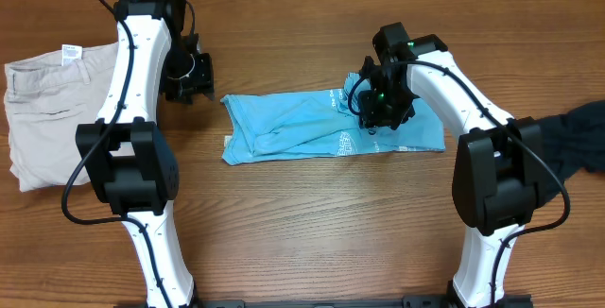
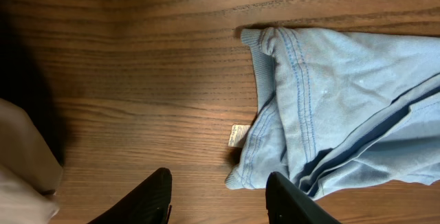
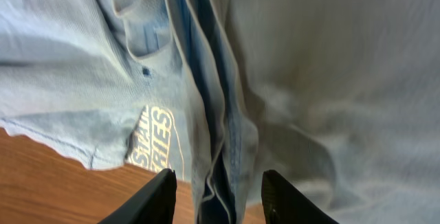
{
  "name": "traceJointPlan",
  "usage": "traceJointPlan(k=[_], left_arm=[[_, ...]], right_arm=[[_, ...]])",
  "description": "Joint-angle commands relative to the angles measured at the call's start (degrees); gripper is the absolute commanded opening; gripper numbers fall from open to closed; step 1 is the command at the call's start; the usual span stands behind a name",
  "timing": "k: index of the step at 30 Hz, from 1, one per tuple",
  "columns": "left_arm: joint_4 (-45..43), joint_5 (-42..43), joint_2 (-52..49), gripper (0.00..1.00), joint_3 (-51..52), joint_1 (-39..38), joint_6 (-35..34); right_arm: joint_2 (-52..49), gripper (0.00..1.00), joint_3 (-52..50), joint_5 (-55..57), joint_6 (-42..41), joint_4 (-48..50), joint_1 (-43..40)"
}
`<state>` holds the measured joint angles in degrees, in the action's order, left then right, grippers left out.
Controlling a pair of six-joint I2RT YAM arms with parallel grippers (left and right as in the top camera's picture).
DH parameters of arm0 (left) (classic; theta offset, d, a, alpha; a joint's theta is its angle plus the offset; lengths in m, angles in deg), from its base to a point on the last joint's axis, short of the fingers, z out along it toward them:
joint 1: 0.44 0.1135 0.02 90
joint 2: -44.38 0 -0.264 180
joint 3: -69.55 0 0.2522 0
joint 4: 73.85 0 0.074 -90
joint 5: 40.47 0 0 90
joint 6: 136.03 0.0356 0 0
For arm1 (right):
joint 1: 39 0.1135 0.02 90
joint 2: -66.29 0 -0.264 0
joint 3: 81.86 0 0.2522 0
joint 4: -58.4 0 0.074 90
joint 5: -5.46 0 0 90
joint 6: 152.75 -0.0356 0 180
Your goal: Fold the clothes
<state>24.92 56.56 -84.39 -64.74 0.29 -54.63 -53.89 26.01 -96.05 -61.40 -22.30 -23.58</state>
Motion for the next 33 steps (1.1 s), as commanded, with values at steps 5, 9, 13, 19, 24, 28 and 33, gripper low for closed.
traceJointPlan(k=[5, 9, 13, 19, 24, 28, 33], left_arm=[[-0.04, 0.48, 0.96, 0.48, -0.92, -0.04, -0.17], [0.26, 0.48, 0.96, 0.48, -0.92, -0.04, -0.20], [0.63, 0.48, 0.96, 0.48, -0.92, -0.04, -0.20], [0.63, 0.50, 0.96, 0.48, -0.92, -0.04, -0.26], [0.63, 0.50, 0.96, 0.48, -0.92, -0.04, -0.44], [0.61, 0.48, 0.96, 0.48, -0.92, -0.04, -0.42], [0.63, 0.48, 0.96, 0.48, -0.92, -0.04, -0.42]], right_arm=[[1.14, 0.44, -0.17, -1.31, 0.20, -0.31, 0.02], [1.14, 0.40, -1.44, -3.50, 0.17, -0.90, 0.24], [1.14, 0.34, -4.13, -3.58, 0.17, -0.22, 0.37], [1.14, 0.16, -5.92, -5.35, 0.33, 1.09, 0.98], [1.14, 0.08, -5.92, -7.89, 3.76, 1.92, 3.21], [1.14, 0.08, -5.92, -9.60, 7.08, 1.75, 5.73], [1.14, 0.17, -5.92, -9.55, 7.08, 2.10, 7.02]])
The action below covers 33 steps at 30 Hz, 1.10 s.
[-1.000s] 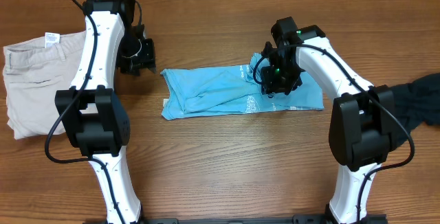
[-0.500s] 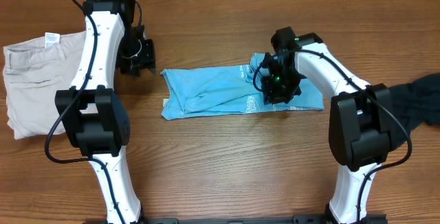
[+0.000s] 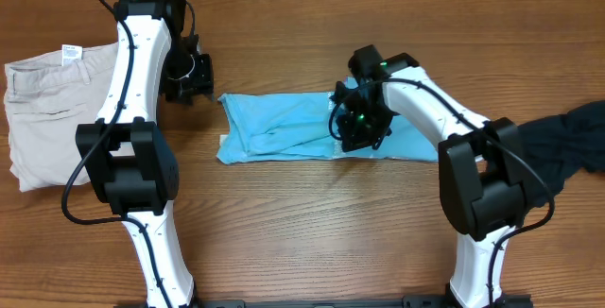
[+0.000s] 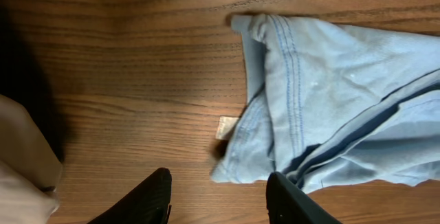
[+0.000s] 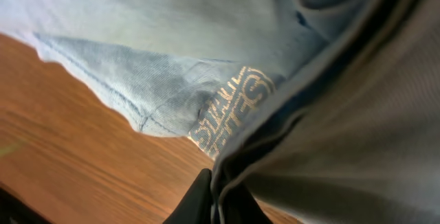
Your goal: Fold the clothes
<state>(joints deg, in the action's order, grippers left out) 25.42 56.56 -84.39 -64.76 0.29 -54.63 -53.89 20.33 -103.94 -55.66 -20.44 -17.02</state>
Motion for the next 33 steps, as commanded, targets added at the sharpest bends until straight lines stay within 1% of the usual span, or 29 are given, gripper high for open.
traceJointPlan(k=[1, 2, 3, 8, 13, 17, 19, 23, 27, 29, 33], left_arm=[[0.13, 0.50, 0.96, 0.48, -0.90, -0.04, -0.42], [0.15, 0.50, 0.96, 0.49, -0.90, -0.04, -0.42], [0.20, 0.50, 0.96, 0.50, -0.90, -0.04, -0.42], [0.87, 0.50, 0.96, 0.55, -0.90, -0.04, -0.44], [1.03, 0.76, 0.96, 0.63, -0.66, -0.07, -0.42], [-0.11, 4.85, 0.59, 0.64, -0.35, -0.07, 0.61], [-1.99, 6.58, 0.52, 0.65, 0.83, -0.09, 0.90], [-4.17, 6.75, 0.52, 0.66, 4.79, -0.70, 2.01], [-7.54, 10.47, 0.52, 0.66, 10.75, -1.92, 7.58], [-11.23, 11.02, 0.52, 0.67, 15.37, -2.71, 8.94], [-16.28, 13.14, 0.52, 0.66, 20.81, -3.65, 10.64]], right_arm=[[1.14, 0.29, -0.24, -1.29, 1.33, 0.24, 0.46], [1.14, 0.34, -0.24, -0.42, 1.31, 0.22, 0.44], [1.14, 0.35, -0.22, 0.59, 1.29, 0.22, 0.28], [1.62, 0.35, 0.50, 6.01, -1.22, -0.17, -1.09], [5.25, 0.35, 2.34, 8.90, -2.73, -0.55, -3.26], [10.10, 0.35, 3.89, 9.51, -3.06, -0.57, -5.49], [13.09, 0.38, 3.93, 9.51, -3.04, -0.61, -7.21], [14.21, 0.41, 3.93, 9.51, -3.04, -1.53, -8.94], [14.21, 0.41, 3.80, 9.51, -3.02, -1.88, -9.42], [14.21, 0.41, 3.80, 9.51, -3.02, -1.66, -9.42], [14.21, 0.41, 3.80, 9.51, -3.02, -1.73, -9.42]])
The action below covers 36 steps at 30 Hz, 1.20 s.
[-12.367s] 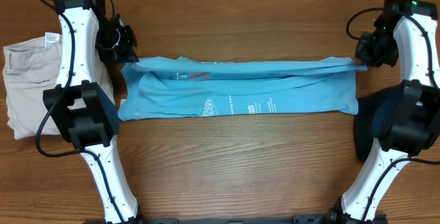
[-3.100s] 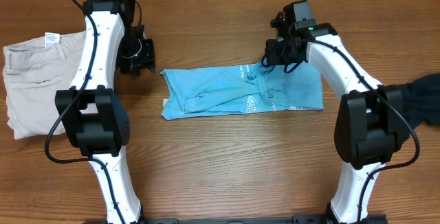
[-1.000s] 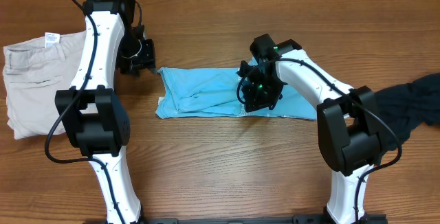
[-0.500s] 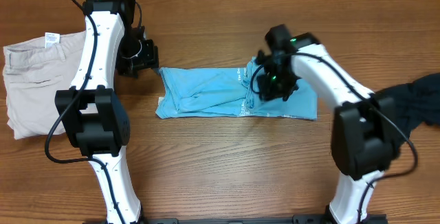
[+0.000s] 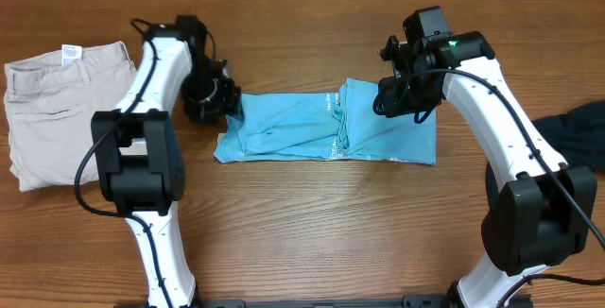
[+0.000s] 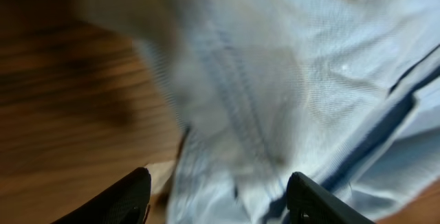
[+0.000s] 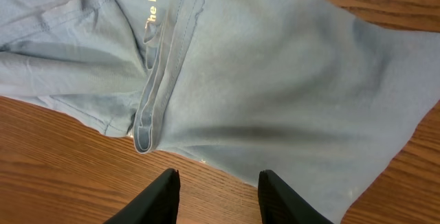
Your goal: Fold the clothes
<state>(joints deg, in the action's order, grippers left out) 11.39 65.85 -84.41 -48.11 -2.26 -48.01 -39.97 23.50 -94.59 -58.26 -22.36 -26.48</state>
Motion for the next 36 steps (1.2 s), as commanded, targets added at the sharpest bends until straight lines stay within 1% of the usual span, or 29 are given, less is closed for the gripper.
traceJointPlan(k=[1, 7, 10, 11, 13, 15, 18, 21, 22, 24, 30, 34, 36], left_arm=[[-3.26, 4.96, 0.55, 0.66, 5.51, -1.29, 4.57], [-7.15, 5.60, 0.55, 0.67, 12.15, -2.60, 4.46], [-8.24, 5.60, 0.55, 0.65, 14.56, -3.08, 4.35], [-8.57, 5.62, 0.55, 0.60, 15.06, -3.21, 4.35], [-8.52, 5.57, 0.55, 0.39, 15.23, -3.30, 4.37], [-8.48, 5.57, 0.72, 0.22, 15.04, -3.30, 4.37], [-7.63, 3.96, 1.31, 0.13, 13.68, -2.47, 3.76], [-4.35, -0.55, 1.92, 0.09, 10.12, -0.61, 3.23], [-1.66, -2.75, 2.21, 0.09, 6.95, 0.90, 3.26], [2.01, -4.52, 2.29, 0.09, 1.97, 3.06, 3.26], [8.33, -4.68, 2.29, 0.12, -12.31, 9.94, 3.08], [10.80, -3.69, 2.29, 0.13, -19.17, 12.66, 3.06], [11.58, -1.44, 2.29, 0.13, -20.92, 12.79, 3.08]], right_arm=[[0.28, 0.41, 0.63, 0.15, -0.42, 0.17, 0.04], [0.28, 0.41, 0.63, 0.17, -0.42, 0.24, 0.04], [0.28, 0.41, 0.63, 0.15, -0.42, 0.26, 0.04], [0.28, 0.41, 0.63, 0.15, -0.42, 0.24, 0.04], [0.28, 0.41, 0.63, 0.15, -0.42, 0.20, 0.04], [0.28, 0.41, 0.63, 0.15, -0.42, 0.13, 0.04], [0.28, 0.41, 0.63, 0.20, -0.42, 0.20, 0.04], [0.28, 0.41, 0.63, 0.76, -0.42, 0.26, -0.02], [0.28, 0.41, 0.63, 1.62, -0.44, 0.31, -0.17], [0.28, 0.41, 0.63, 1.64, -0.46, 0.50, -0.63], [0.28, 0.41, 0.63, 1.46, -1.53, 0.50, -1.81], [0.28, 0.41, 0.63, 1.46, -1.53, 0.57, -2.27], [0.28, 0.41, 0.63, 1.46, -1.53, 0.66, -2.38]])
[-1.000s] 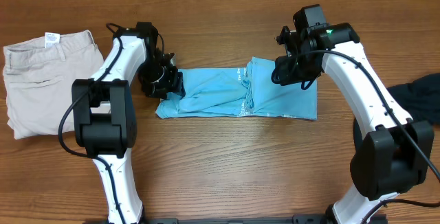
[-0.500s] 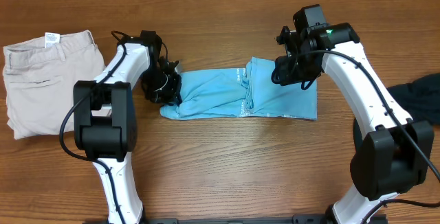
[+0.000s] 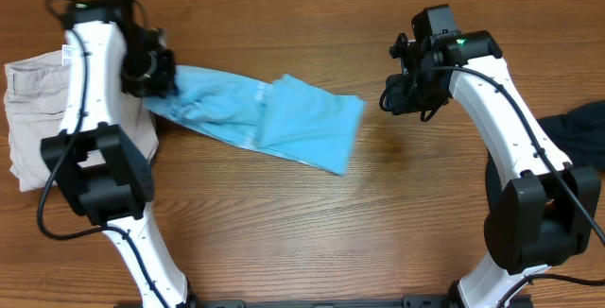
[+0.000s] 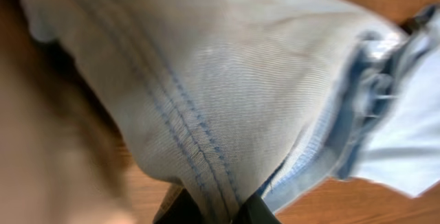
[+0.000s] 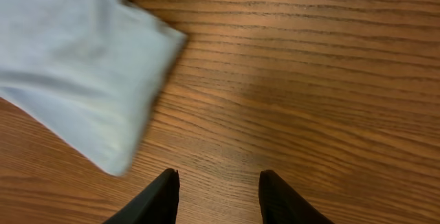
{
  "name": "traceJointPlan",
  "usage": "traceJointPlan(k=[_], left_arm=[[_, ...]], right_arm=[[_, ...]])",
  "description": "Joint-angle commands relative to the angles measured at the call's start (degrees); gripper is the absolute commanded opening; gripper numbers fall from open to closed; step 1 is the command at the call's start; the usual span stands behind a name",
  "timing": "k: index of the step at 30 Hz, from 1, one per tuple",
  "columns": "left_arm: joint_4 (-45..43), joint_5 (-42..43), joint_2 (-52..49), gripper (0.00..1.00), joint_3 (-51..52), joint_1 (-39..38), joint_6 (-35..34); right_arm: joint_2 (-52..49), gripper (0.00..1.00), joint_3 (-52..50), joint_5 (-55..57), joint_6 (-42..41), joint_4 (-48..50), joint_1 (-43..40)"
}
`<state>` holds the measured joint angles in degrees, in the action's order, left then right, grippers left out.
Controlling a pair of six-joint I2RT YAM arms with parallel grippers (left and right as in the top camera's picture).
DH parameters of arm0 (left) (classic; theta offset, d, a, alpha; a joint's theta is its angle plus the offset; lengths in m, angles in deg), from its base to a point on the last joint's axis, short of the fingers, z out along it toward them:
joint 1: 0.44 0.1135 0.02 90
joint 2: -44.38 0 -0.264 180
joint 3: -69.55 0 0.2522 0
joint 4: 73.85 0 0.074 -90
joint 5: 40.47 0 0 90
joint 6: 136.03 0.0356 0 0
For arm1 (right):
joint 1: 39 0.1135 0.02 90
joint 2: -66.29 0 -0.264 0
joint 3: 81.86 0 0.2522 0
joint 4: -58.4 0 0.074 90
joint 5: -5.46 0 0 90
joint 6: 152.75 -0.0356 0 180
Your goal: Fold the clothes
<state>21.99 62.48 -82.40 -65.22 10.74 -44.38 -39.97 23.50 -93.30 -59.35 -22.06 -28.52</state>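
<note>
A light blue shirt [image 3: 274, 119], folded into a long band, lies slanting from the upper left toward the table's middle. My left gripper [image 3: 151, 74] is shut on its stitched left end [image 4: 206, 114], beside the folded beige trousers [image 3: 38, 110]. In the left wrist view the blue cloth fills the frame and is pinched between the fingers at the bottom. My right gripper [image 5: 216, 200] is open over bare wood, well right of the shirt's free end [image 5: 75, 80]. Nothing is between its fingers.
A dark navy garment [image 3: 577, 133] lies at the table's right edge. The beige trousers occupy the far left. The wooden table [image 3: 312, 232] shows bare in front of the shirt.
My left gripper has shut on the shirt's left end and now holds it further left, by the trousers. The shirt has shifted left and lies slanted. My right gripper stayed in place, open.
First both grippers were open, the right one down on the shirt's middle. Then the right was shut on a fold of the shirt. Later it was open above the folded-over right part while the left reached the left end. Now the left holds that end near the trousers.
</note>
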Motion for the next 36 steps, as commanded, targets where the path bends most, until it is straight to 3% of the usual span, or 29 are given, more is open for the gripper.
traceJointPlan(k=[1, 9, 17, 26, 36], left_arm=[[1.53, 3.80, 0.26, 0.13, -4.46, -0.46, -0.55], [5.55, 8.22, 0.26, 0.11, -4.74, -8.83, -0.76], [3.91, 8.35, 0.26, 0.11, -4.81, -20.48, -5.64], [0.33, 12.41, 0.26, 0.11, -4.90, -26.56, -6.84], [-1.01, 9.01, 0.26, 0.15, -4.83, -32.06, -6.99]], right_arm=[[0.28, 0.41, 0.63, 0.17, -0.44, 0.35, -0.37], [0.28, 0.42, 0.63, 0.17, -0.44, 0.04, -0.39], [0.28, 0.42, 0.63, 0.17, -0.42, -0.22, -0.39], [0.28, 0.46, 0.63, 0.15, -0.44, -0.33, -0.39], [0.28, 0.46, 0.63, 0.13, -0.44, -0.31, -0.37]])
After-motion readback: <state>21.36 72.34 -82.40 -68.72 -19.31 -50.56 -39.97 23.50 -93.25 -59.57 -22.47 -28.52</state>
